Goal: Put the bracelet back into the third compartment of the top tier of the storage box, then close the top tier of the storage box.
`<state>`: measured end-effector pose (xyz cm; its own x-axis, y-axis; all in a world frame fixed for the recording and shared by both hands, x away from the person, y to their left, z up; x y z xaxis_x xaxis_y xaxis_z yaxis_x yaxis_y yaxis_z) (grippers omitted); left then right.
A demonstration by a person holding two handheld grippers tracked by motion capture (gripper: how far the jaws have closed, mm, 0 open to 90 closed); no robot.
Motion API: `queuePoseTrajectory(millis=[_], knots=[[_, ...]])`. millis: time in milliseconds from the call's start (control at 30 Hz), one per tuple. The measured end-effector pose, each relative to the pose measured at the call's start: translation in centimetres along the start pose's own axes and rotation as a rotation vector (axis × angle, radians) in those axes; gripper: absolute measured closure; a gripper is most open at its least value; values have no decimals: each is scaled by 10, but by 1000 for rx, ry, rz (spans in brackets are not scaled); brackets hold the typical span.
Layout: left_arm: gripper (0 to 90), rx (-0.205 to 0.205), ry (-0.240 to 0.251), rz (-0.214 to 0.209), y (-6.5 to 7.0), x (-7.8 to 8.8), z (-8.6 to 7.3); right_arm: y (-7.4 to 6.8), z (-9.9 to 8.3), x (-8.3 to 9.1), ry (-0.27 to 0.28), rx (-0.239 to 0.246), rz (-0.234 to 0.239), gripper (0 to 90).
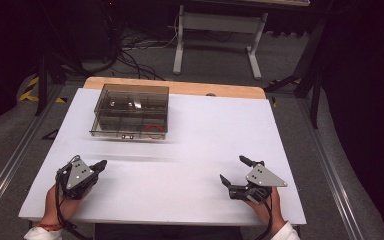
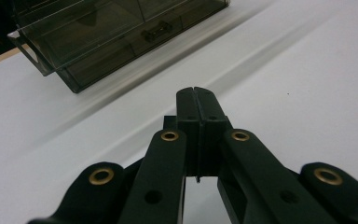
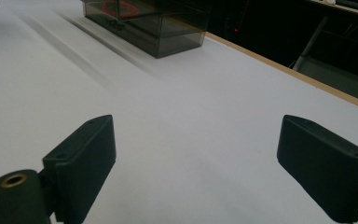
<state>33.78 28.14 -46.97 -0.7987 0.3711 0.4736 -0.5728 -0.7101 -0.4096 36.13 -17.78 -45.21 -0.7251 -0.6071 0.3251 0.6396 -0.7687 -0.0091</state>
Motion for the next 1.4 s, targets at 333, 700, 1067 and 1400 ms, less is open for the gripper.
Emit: queuePoseTrajectory(millis=[333, 700, 1067, 1400], knots=[[896, -6, 4, 4, -1, -5, 5, -1, -2, 1, -5, 9, 2, 127], [896, -43, 3, 19, 2, -17, 12, 3, -5, -1, -16, 12, -15, 138], [896, -30, 15, 45, -9, -23, 20, -1, -4, -1, -16, 23, -8, 137], [896, -26, 25, 79, -24, -34, 31, 0, -4, 0, -16, 18, -10, 138]])
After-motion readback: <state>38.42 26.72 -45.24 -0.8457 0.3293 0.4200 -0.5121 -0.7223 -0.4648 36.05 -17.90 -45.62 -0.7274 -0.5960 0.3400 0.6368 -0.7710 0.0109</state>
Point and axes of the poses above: each handheld gripper's, and its own axes: x roughly backward along the jaws, z roughly out of its top, y roughly to its right, the point moved 4 cm from there along -x, roughly forward along the jaws, and after that the axes turned 13 degrees about -x, right-handed, at the moved point
